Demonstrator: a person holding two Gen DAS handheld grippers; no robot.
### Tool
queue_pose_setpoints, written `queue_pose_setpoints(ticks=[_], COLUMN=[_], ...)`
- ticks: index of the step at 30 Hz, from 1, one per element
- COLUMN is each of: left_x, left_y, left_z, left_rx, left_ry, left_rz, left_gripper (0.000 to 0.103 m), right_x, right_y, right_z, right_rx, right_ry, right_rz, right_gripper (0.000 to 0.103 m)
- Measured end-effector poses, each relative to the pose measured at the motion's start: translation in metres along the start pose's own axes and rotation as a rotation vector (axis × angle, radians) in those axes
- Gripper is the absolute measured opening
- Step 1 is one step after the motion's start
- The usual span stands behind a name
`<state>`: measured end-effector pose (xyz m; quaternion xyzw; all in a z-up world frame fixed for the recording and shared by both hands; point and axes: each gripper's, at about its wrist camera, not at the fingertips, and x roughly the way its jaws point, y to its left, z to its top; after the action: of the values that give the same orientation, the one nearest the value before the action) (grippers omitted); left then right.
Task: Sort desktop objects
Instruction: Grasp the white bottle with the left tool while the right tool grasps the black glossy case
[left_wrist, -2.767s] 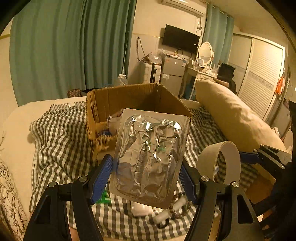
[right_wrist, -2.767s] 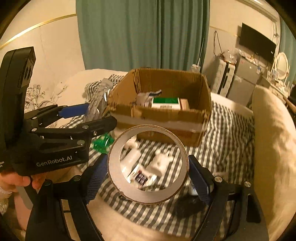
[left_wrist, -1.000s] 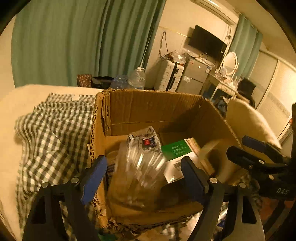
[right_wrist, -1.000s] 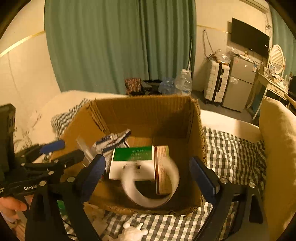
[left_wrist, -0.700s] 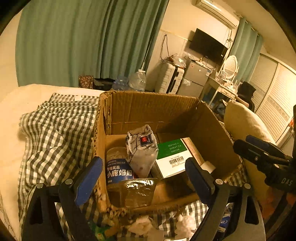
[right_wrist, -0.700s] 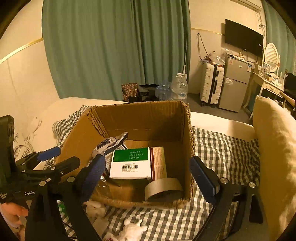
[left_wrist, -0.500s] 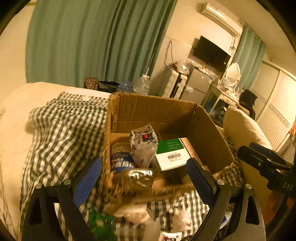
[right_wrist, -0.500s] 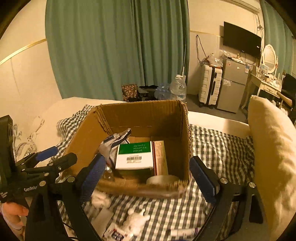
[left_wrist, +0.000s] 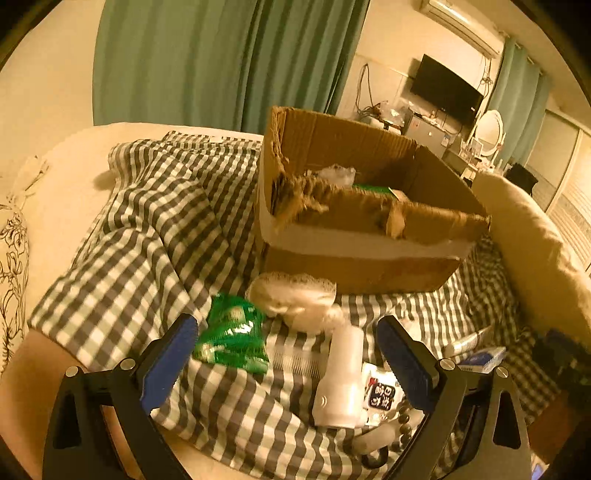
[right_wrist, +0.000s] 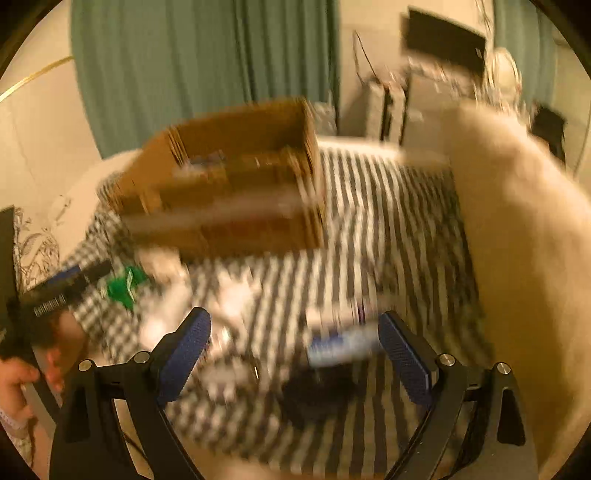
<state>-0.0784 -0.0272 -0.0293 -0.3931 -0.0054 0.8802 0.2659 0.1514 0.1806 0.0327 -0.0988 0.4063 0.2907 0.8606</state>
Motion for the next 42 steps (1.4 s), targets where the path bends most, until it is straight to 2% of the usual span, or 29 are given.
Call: queue_pose_setpoints(ticks=[8, 11, 15, 18, 24, 26, 28, 29, 32, 33, 35, 38, 42], left_x=[0.025, 0.034, 0.044, 0.055, 0.075, 0.078, 0.081, 0.083, 0.082, 0.081, 0.078, 0.076, 0.071], left_y=[-0.016, -0.022, -0.031, -0.037, -0.046, -0.046, -0.047, -0.047, -0.048, -0.049, -0.051, -0.053, -0.045], left_z=[-0.039, -0.044, -0.044, -0.043, -0.044, -0.046, -0.048, -0.049, -0.051, -0.052, -0.052, -0.053, -0.052], left_rx=[0.068, 0.089, 0.113, 0.128, 0.173, 0.182, 0.188, 0.192, 0.214, 0.215, 0.221, 0.247, 0.211], left_ry=[0.098, 0.123, 0.119, 0.117, 0.126, 0.135, 0.157, 0.171, 0.17, 0.173, 0.173, 0.172, 0.172], left_rz=[0.013, 0.01, 0.002, 0.002, 0.014, 0.006, -0.008, -0.011, -0.007, -0.023, -0.047, -0.046, -0.069], left_gripper=[0.1, 0.1, 0.1, 0.1, 0.099, 0.094, 0.084, 0.074, 0.066, 0.056, 0.044, 0.044, 0.043], right_x=[0.025, 0.038, 0.054, 0.067, 0.08, 0.085, 0.09, 0.091, 0.091, 0.09, 0.088, 0.086, 0.079], right_y=[-0.004, -0.004, -0.008, -0.014, -0.016, -0.015, -0.014, -0.014, -0.013, -0.013, -0.013, -0.013, -0.014], right_z=[-0.023, -0.027, -0.032, -0.033, -0.032, -0.032, -0.034, -0.034, -0.035, -0.035, -0.036, -0.036, -0.034], right_rx=[0.005, 0.026, 0.058, 0.13, 0.202, 0.212, 0.214, 0.21, 0.204, 0.203, 0.206, 0.202, 0.204], right_ry=[0.093, 0.123, 0.183, 0.238, 0.282, 0.295, 0.312, 0.314, 0.309, 0.307, 0.299, 0.294, 0.276], right_rz=[-0.05, -0.06, -0.099, -0.089, -0.077, -0.064, -0.067, -0.074, -0.075, -0.073, -0.073, -0.074, -0.067], right_gripper=[0.092, 0.092, 0.092, 0.092, 0.092, 0.091, 0.08, 0.078, 0.078, 0.078, 0.078, 0.077, 0.077])
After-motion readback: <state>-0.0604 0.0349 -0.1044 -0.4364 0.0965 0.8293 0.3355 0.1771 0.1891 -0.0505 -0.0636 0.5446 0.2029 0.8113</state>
